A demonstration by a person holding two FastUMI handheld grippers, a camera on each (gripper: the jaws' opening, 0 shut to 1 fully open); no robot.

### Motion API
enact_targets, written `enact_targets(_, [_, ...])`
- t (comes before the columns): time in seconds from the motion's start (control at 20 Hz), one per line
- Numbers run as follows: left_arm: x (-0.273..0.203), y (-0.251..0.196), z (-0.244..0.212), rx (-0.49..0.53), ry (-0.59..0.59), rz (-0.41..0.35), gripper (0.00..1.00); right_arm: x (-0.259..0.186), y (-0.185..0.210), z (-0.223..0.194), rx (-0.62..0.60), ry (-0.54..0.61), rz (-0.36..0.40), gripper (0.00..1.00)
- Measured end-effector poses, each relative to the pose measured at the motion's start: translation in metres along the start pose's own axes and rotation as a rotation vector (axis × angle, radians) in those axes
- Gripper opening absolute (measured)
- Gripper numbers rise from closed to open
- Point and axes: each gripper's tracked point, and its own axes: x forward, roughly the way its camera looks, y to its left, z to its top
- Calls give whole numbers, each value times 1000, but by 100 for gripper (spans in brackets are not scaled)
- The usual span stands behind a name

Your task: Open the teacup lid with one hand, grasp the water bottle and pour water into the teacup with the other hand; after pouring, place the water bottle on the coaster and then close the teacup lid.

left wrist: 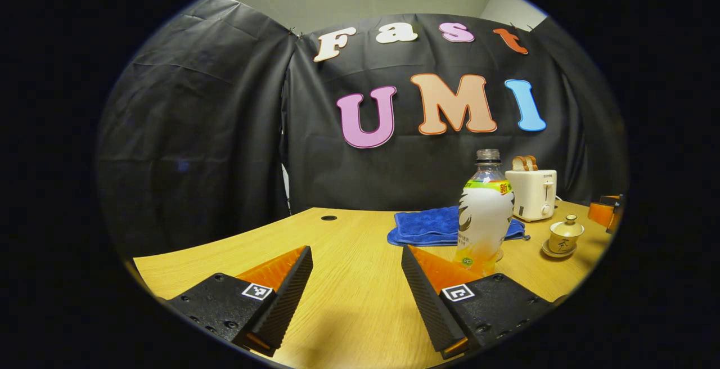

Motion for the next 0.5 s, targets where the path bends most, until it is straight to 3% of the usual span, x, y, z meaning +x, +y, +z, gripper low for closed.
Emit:
enact_targets(0.4, [1, 0, 0, 0, 0, -3, 93, 28, 26, -10, -16, 59, 56, 98])
enact_targets(0.45, [0, 0, -1, 0, 1, -4, 89, 32, 30, -11, -22, 66, 67, 98])
enact_targets(0.5, [0, -1, 0, 0, 0, -4, 93, 35, 34, -12, -29, 73, 74, 98])
